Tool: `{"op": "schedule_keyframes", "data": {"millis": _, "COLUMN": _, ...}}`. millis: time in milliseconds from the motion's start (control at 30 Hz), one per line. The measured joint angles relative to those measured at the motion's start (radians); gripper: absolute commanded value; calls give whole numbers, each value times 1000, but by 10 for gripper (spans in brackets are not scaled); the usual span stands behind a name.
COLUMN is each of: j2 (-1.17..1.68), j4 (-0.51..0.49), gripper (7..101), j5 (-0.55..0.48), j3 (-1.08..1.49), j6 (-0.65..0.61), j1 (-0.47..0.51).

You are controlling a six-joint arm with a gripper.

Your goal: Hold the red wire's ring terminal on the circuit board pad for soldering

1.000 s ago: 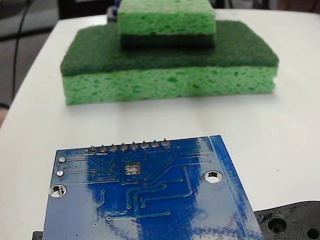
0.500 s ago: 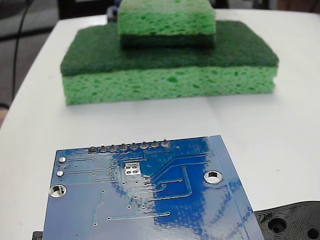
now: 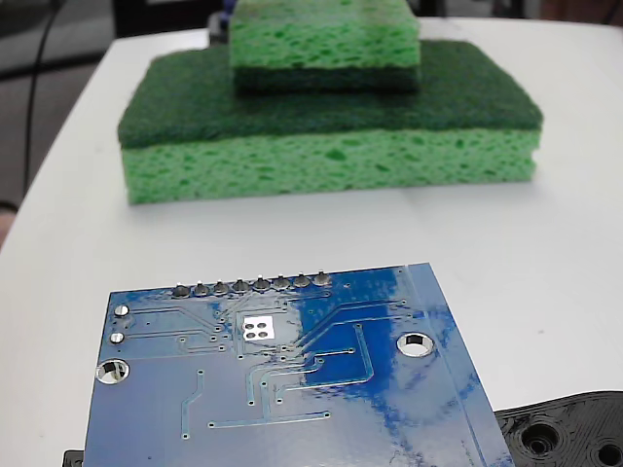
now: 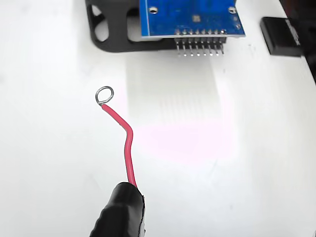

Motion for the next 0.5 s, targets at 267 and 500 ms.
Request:
{"op": "schedule_keyframes", "data": {"millis": 267, "j2": 2, "j4": -17, "gripper": 1003, "j5": -6, "j3": 23, "j6": 17, "j1": -5}}
{"op": "schedule_keyframes", "data": {"millis": 500, "j2": 0, "j4": -14, "gripper": 1003, "j5": -6, "j3": 61, "j6": 20, "j1": 0}}
